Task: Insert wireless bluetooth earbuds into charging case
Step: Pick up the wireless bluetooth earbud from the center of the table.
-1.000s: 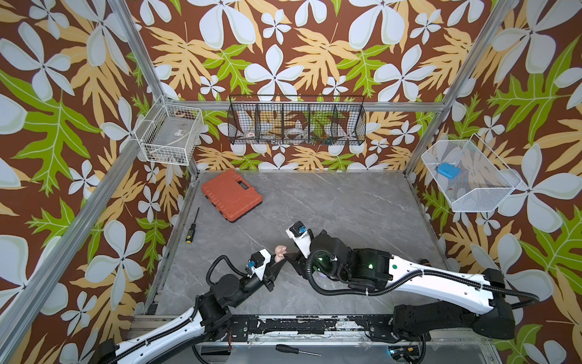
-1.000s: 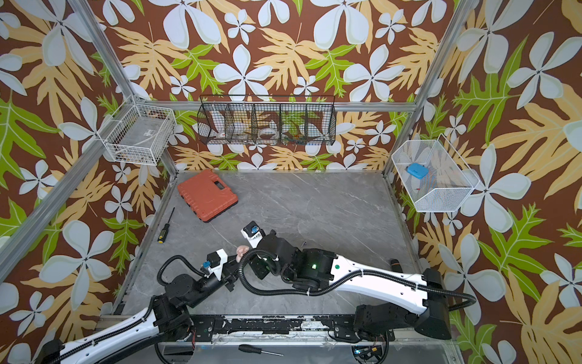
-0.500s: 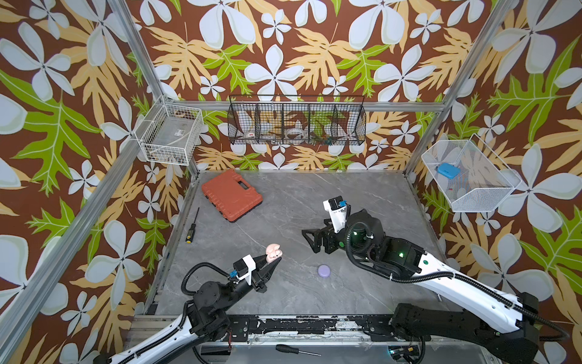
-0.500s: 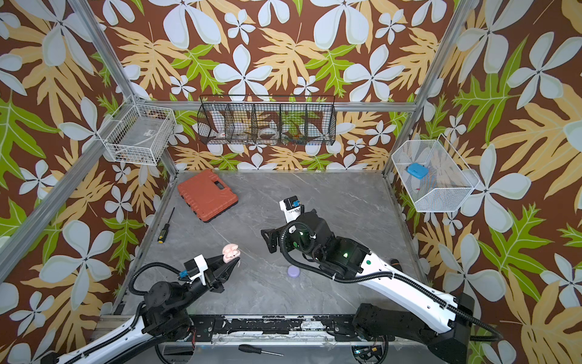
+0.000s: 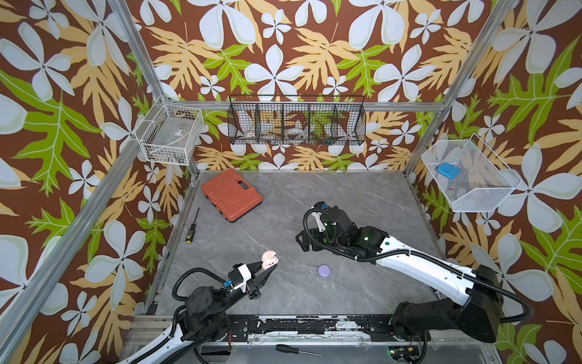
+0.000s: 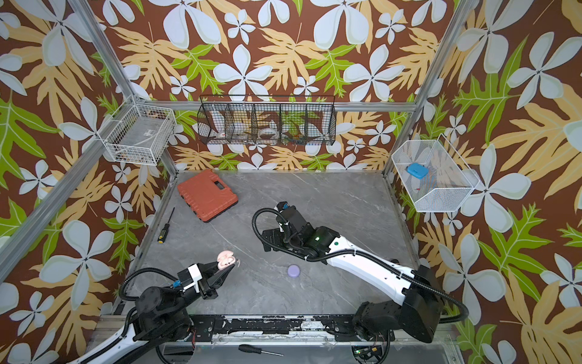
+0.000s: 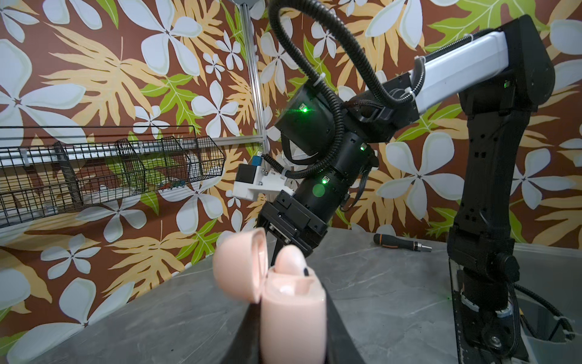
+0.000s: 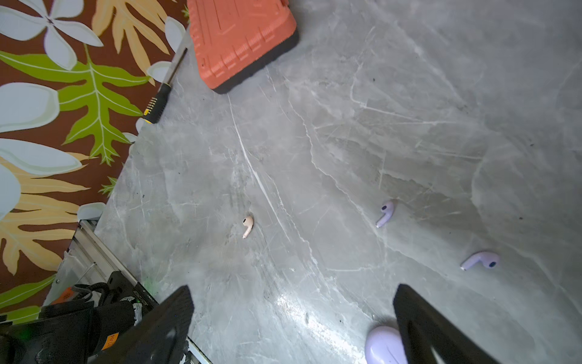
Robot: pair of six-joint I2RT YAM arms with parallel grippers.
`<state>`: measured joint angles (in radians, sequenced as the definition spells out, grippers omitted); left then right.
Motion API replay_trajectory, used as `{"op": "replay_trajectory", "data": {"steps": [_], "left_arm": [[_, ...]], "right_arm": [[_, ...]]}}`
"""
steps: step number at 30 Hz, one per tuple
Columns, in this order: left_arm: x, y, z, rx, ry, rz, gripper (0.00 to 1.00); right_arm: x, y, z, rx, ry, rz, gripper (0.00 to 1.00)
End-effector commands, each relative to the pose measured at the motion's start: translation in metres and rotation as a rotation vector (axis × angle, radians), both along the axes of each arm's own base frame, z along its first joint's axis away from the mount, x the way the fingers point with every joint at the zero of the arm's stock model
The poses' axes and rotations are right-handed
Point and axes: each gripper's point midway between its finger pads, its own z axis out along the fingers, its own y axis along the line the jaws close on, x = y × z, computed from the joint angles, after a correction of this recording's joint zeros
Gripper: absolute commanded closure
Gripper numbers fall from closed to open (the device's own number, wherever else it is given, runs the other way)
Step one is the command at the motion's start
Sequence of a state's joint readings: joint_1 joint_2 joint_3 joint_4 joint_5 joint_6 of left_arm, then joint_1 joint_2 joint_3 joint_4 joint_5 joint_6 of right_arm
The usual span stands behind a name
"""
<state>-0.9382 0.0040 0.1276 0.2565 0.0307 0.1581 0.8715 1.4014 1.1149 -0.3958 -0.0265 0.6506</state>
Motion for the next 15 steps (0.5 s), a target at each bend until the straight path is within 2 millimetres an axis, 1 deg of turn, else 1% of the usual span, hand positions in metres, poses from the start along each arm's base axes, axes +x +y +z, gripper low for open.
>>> {"op": "replay_trajectory", "data": {"steps": [1, 5, 9, 12, 15], "left_arm": [[-0.009, 0.008, 0.009, -0.024, -0.071, -0.005, 1.0], [-0.007, 0.006, 0.002, 0.015, -0.084, 0.009, 1.0], [-0.007, 0.005, 0.0, 0.023, -0.094, 0.001, 1.0], [-0.006, 0.006, -0.001, 0.03, -0.099, 0.011, 1.0], [-0.004, 0.007, 0.0, 0.031, -0.113, 0.026, 1.0]], "right_arm": [[0.001, 0.011, -0.012, 0.019, 0.05, -0.004, 0.05], [0.001, 0.023, -0.034, 0.016, 0.112, 0.014, 0.11], [0.004, 0.036, -0.057, -0.012, 0.167, 0.034, 0.18], [0.001, 0.054, -0.071, -0.034, 0.191, 0.068, 0.26], [0.002, 0.068, -0.086, -0.081, 0.199, 0.086, 0.29]]}}
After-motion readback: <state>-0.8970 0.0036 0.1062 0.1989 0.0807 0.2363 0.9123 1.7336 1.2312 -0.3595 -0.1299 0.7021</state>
